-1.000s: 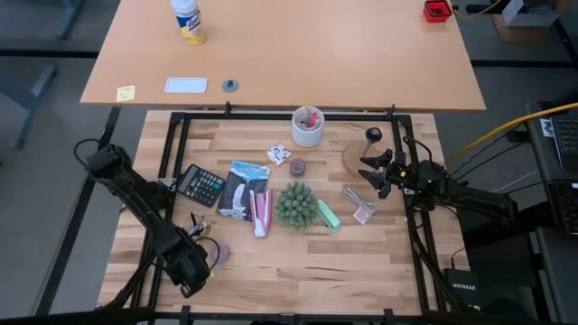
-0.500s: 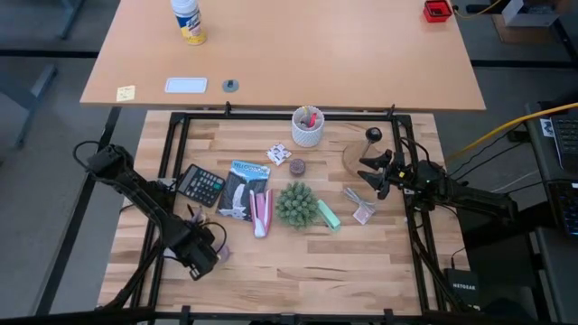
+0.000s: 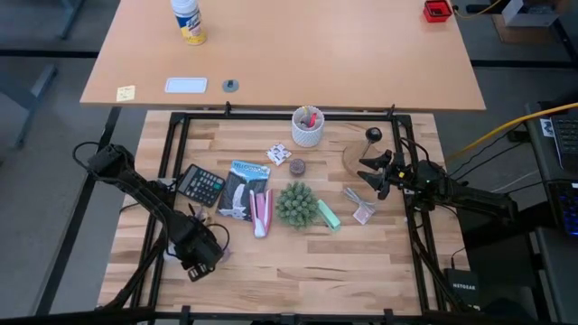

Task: Screw lightbulb
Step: Insert the lightbulb into the lamp

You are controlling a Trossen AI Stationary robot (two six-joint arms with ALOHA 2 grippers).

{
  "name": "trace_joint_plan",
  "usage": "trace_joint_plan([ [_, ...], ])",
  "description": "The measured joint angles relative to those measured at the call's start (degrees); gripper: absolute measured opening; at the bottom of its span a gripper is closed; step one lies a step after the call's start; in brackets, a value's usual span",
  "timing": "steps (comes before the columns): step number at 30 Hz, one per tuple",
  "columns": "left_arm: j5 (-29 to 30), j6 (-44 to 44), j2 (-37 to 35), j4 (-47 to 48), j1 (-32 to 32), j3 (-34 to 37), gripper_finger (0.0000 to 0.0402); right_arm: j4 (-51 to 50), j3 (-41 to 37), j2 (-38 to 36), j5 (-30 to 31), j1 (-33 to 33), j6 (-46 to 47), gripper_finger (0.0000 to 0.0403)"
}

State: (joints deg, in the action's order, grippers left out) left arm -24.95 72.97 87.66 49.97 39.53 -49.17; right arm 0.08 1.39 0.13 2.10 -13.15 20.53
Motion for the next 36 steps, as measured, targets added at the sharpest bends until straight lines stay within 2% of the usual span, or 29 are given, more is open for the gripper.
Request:
trace_joint_plan([
  [6, -0.5, -5.3, 0.0, 0.2, 0.0, 0.0, 0.0161, 0.0, 0.0, 0.0, 0.1, 0.0, 0.0, 0.0266],
  [11, -0.5, -12.1, 0.0, 0.4, 0.0, 0.0, 0.019, 0.0, 0.0, 0.0, 0.3, 0.0, 0.0, 0.0266],
  [18, 0.1, -18.3, 0.0, 1.3, 0.0, 0.0, 0.0194, 0.0, 0.0, 0.0, 0.3, 0.0, 0.0, 0.0266],
  [26, 4.5, -22.5, 0.0, 7.3, 0.0, 0.0, 0.0194, -0.1, 0.0, 0.0, 0.3, 0.0, 0.0, 0.0266],
  [36, 4.6, -27.7, 0.0, 6.3, 0.2, 0.0, 0.0194, -0.1, -0.1, 0.0, 0.3, 0.0, 0.0, 0.0266],
])
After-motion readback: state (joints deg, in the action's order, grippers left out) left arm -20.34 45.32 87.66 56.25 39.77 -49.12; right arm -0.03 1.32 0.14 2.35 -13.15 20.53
